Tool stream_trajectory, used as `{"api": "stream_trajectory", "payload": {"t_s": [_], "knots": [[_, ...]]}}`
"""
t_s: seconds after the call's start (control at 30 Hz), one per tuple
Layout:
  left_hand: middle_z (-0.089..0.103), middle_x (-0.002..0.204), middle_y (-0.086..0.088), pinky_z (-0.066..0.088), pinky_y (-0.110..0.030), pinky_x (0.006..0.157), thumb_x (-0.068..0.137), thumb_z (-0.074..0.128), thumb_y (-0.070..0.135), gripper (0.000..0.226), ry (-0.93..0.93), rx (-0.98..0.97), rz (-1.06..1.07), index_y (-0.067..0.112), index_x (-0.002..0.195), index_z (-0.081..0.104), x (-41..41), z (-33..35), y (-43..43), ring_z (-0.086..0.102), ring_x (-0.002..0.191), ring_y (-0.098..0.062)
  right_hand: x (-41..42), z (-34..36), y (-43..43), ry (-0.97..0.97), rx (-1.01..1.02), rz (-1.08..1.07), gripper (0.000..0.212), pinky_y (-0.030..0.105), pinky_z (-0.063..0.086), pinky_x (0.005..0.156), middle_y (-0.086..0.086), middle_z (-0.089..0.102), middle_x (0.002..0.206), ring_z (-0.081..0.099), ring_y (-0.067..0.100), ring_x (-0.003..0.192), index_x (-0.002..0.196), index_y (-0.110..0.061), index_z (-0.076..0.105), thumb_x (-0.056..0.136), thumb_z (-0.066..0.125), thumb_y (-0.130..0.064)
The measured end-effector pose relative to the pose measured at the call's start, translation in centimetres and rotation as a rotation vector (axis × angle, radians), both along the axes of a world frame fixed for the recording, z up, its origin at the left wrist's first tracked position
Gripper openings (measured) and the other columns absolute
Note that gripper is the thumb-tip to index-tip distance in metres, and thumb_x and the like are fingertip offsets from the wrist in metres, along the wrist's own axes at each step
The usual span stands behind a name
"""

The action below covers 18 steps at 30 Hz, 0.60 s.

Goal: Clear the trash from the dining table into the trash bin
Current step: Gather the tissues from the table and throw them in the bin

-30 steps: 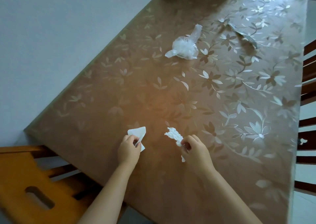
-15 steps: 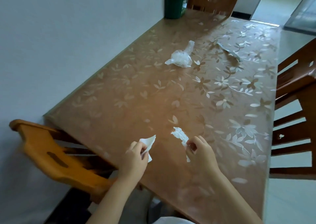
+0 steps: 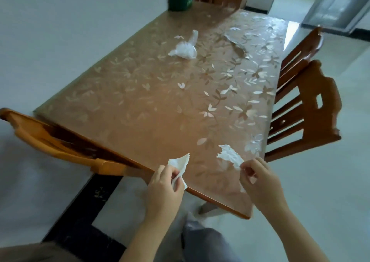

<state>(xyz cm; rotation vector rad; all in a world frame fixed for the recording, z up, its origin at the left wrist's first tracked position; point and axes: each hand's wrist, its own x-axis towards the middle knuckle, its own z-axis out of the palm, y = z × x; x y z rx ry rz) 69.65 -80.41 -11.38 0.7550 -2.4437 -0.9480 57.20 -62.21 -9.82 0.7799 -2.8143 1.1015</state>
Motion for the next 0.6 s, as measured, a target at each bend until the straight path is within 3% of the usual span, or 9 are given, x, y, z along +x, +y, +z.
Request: {"api": "stream_trajectory", "payload": {"t_s": [0.17,0.33,0.43,0.6], "knots": [[0.052,0.078,0.004,0.048,-0.034,0.058,0.075,0.066,0.003,0.018,0.030,-0.032,-0.151,0.016,0.076,0.054,-2.8,1.7,6.3,0.051,0.069,-0.018,0.0,0.6,8.1,0.049,-0.092,-0.126,0.018,0.016,0.040,0.056,0.002,0.055,0.069,0.050,0.007,0.065,0.073,-0.007,0.060,0.069,0.067,0.009],[0.055,0.079,0.002,0.044,-0.024,0.059,0.076,0.066,0.003,0.014,0.095,-0.016,-0.257,0.014,0.079,0.056,-8.3,4.0,14.7,0.053,0.069,-0.018,-2.4,1.3,16.3,0.074,-0.172,-0.258,0.020,0.015,0.039,0.058,-0.001,0.051,0.068,0.049,0.011,0.068,0.072,-0.007,0.059,0.069,0.064,0.012],[0.054,0.081,0.005,0.040,-0.006,0.058,0.076,0.067,0.005,0.013,0.140,-0.049,-0.345,0.013,0.083,0.059,-12.7,5.2,21.3,0.054,0.070,-0.014,-4.9,1.4,22.9,0.090,-0.177,-0.326,0.022,0.014,0.038,0.057,0.001,0.052,0.067,0.048,0.014,0.066,0.071,-0.008,0.058,0.068,0.064,0.013],[0.058,0.077,0.000,0.043,-0.007,0.063,0.074,0.070,0.003,0.014,0.203,-0.073,-0.473,0.009,0.083,0.060,-20.0,6.2,33.2,0.053,0.065,-0.011,-9.5,1.6,35.5,0.083,-0.094,-0.424,0.021,0.011,0.037,0.057,-0.001,0.052,0.070,0.048,0.015,0.066,0.072,-0.011,0.058,0.069,0.064,0.008]]}}
